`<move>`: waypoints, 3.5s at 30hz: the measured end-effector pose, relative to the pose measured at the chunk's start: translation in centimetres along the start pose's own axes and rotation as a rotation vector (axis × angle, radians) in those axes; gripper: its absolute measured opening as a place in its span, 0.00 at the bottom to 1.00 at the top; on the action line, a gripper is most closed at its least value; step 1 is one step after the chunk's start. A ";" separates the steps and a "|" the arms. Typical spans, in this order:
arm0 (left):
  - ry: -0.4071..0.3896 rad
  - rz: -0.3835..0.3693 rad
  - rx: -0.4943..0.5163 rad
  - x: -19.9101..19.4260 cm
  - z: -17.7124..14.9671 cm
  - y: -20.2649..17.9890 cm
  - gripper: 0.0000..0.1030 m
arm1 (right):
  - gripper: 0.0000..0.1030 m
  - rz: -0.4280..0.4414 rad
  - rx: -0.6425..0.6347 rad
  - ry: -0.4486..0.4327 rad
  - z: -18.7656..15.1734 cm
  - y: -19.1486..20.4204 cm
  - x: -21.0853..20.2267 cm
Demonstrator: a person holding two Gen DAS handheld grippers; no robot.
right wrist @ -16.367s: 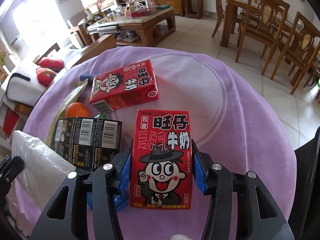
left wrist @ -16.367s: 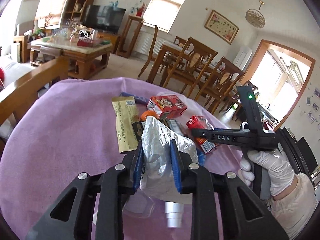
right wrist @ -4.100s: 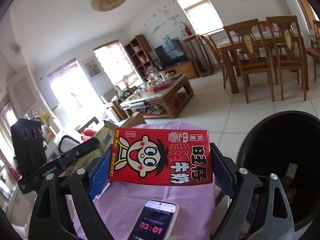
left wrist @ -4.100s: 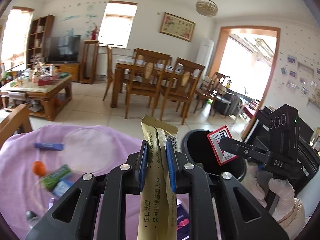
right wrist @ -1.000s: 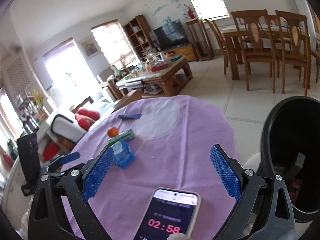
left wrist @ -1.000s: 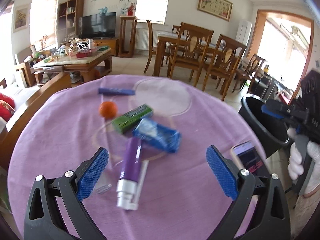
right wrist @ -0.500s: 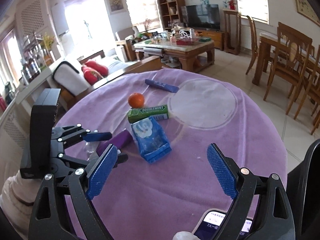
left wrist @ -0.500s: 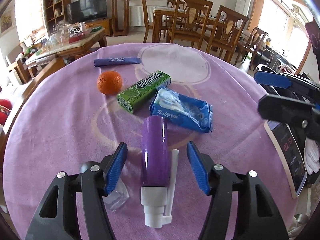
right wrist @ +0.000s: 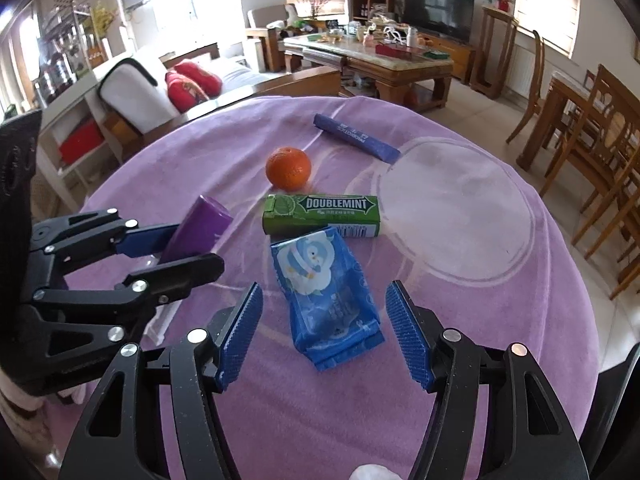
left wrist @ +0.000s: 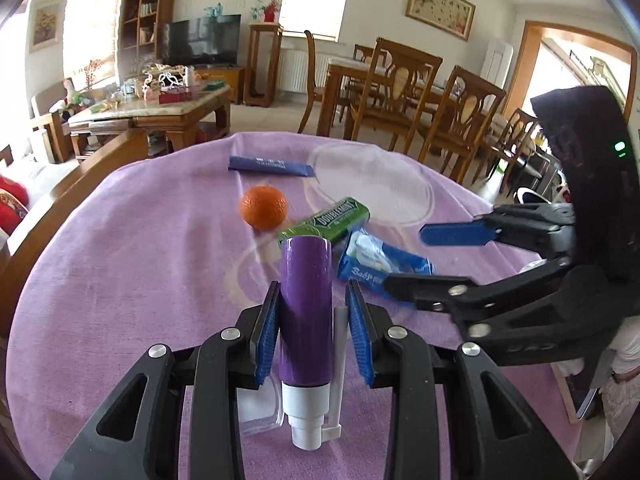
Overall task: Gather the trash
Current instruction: 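Grasp the purple spray bottle with the left tool while the right tool grasps the blue wipe pack, then carry spray bottle and wipe pack over the bin and open both tools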
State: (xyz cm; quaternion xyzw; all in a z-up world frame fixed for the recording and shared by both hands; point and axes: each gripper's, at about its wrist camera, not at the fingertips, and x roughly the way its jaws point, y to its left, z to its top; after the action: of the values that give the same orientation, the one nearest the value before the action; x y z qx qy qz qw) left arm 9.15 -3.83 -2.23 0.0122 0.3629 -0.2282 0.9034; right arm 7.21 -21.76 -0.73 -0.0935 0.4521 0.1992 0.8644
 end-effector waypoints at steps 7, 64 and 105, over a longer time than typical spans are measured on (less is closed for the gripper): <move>-0.041 -0.020 -0.022 -0.8 0.4 0.4 0.32 | 0.58 -0.014 -0.005 0.053 1.2 -0.1 3.3; 0.049 -0.439 0.333 9.4 6.9 -36.7 0.32 | 0.34 -0.123 0.806 -0.560 -31.5 -31.2 -24.5; -0.016 -0.289 0.276 4.9 6.1 -30.4 0.87 | 0.71 -0.110 0.768 -0.507 -27.2 -29.5 -21.7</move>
State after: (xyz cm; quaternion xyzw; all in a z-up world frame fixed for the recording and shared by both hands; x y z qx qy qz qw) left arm 3.45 -34.15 3.34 0.0818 0.3191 -0.4031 0.8538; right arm -11.50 -63.30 0.86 0.2614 0.2619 -0.0121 0.9290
